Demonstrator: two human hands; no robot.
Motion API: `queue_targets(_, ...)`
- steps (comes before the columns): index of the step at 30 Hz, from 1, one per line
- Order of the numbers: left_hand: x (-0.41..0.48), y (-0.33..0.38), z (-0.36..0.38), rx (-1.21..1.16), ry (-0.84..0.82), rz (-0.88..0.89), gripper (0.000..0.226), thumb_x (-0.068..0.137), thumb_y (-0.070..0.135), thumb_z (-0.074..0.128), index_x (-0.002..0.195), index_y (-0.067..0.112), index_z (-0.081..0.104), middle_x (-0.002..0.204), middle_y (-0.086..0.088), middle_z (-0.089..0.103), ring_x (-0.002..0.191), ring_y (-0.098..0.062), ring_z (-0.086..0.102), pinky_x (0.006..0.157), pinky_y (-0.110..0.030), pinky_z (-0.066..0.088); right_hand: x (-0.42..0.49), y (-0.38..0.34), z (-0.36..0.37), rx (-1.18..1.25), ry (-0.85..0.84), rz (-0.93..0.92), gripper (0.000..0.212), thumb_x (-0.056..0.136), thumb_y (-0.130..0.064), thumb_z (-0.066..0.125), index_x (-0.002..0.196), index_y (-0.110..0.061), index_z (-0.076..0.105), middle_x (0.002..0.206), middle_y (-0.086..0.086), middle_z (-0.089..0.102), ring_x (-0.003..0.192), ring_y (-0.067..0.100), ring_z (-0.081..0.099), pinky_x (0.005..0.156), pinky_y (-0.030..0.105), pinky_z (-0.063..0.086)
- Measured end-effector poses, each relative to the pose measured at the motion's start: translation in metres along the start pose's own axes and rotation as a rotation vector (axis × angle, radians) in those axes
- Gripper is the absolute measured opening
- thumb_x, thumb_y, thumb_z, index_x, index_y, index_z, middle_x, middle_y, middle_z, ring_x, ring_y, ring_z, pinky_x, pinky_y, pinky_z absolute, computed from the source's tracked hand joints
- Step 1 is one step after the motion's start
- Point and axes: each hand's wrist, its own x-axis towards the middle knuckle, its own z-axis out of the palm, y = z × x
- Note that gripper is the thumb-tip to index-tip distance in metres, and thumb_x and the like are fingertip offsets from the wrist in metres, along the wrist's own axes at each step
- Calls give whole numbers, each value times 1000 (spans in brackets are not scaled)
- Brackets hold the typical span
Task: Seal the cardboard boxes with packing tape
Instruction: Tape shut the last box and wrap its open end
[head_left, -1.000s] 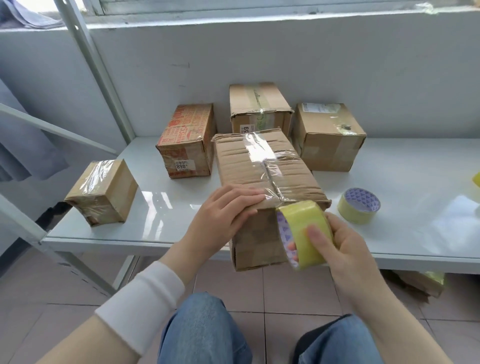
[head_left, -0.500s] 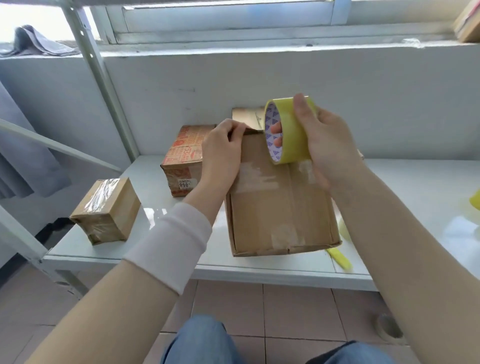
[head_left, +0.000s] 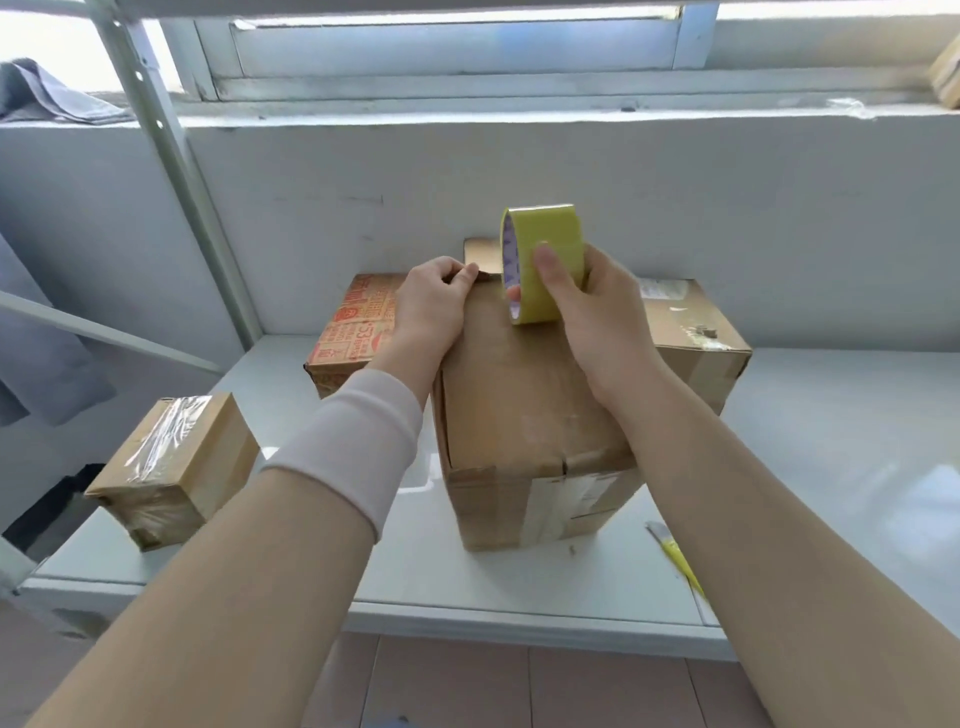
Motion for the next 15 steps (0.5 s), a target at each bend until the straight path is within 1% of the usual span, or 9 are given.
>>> queue_targets(2,9,-5,1,13,-25,-30,30,97,32,50,104,9,68,104,-9,68,101,-24,59,83,-28,42,-3,-6,0,2,-2,20,17,91,-36,57,79,-23,60,63,-6,69,62,7,66,73,31,57)
queue_targets(3,12,-5,3,16,-41,-39,30,97,33,50,104,10,68,104,-9,68,102,-25,59,84,-29,43,-7,-10,-3,9,-1,23,20,91,-36,56,77,-22,61,60,-6,69,60,10,66,71,35,57)
queue_targets(5,16,-3,9,30,-65,-43,31,96,35,51,103,11,69,105,-10,68,103,-25,59,86,-29,43,-16,-11,-14,38,9,24,24,91,-37,54,77,-20,63,58,-7,69,58,8,65,62,28,57)
queue_targets(6,18,-3,11,33,-68,-46,31,96,35,51,103,11,69,105,-10,68,103,-26,59,86,-29,42,-21,-11,-19,68,-12,23,25,90,-39,54,81,-18,63,62,-8,70,61,7,65,62,26,56)
queue_targets(8,21,-2,14,47,-77,-66,31,97,34,50,103,9,69,104,-11,68,104,-27,58,84,-29,42,-29,-5,-25,154,-81,40,31,82,-45,53,93,-17,63,76,-5,74,77,10,68,73,28,55)
queue_targets(10,24,-5,15,61,-69,-108,32,98,32,48,104,7,68,106,-14,67,106,-29,57,85,-30,41,-30,5,-23,195,-109,93,30,84,-38,54,101,-14,60,86,-2,74,86,11,67,81,27,54)
queue_targets(12,26,-9,15,75,-53,-154,32,99,30,47,107,6,67,110,-14,66,108,-29,56,84,-28,40,-22,9,-18,115,-77,111,19,93,-26,53,104,-12,61,86,-4,73,84,8,68,80,23,52)
queue_targets(13,26,-11,14,90,-47,-178,33,100,29,45,109,5,66,111,-14,65,109,-29,55,82,-27,38,-16,11,-16,96,-57,114,17,94,-24,52,102,-12,62,82,-6,73,80,6,68,79,22,52)
queue_targets(15,25,-17,12,121,-33,-222,34,101,28,43,108,4,66,105,-13,63,105,-28,55,78,-27,35,-9,8,-10,140,-54,148,16,94,-25,52,95,-14,63,75,-5,72,74,8,67,78,26,54)
